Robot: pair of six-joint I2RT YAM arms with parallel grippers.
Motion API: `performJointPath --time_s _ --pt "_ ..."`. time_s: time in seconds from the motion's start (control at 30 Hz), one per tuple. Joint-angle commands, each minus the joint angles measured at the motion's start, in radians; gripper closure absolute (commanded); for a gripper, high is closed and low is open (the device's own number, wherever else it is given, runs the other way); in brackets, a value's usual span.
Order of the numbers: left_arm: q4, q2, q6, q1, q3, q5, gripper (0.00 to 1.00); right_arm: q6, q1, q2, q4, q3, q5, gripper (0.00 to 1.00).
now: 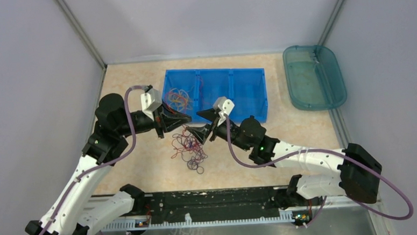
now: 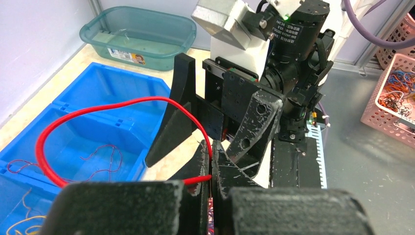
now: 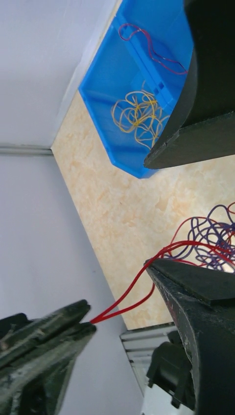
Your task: Untangle the cables
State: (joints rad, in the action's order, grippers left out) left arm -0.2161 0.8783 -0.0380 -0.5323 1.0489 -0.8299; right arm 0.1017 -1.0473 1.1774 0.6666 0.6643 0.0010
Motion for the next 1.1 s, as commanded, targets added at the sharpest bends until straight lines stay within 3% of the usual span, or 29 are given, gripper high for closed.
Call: performJointPath --time_s 0.0,0.43,0.73,1.07 --pt "0.025 -0.017 0.026 -0.005 0.020 -0.007 1.00 -0.016 -0.015 0.008 0.117 0.064 0.073 0.32" --pt "0.077 0.034 0.107 -0.005 0.104 -0.063 1.00 0.005 -0.036 0.166 0.210 0.109 0.106 0.33" --pt "0.101 0.106 0.048 -0.006 0.286 -0.054 1.00 0.130 -0.044 0.297 0.322 -0.022 0.095 0.41" --pt "0.109 0.167 -0.005 -0.005 0.494 -0.019 1.00 0.174 -0.053 0.372 0.391 -0.130 0.146 0.41"
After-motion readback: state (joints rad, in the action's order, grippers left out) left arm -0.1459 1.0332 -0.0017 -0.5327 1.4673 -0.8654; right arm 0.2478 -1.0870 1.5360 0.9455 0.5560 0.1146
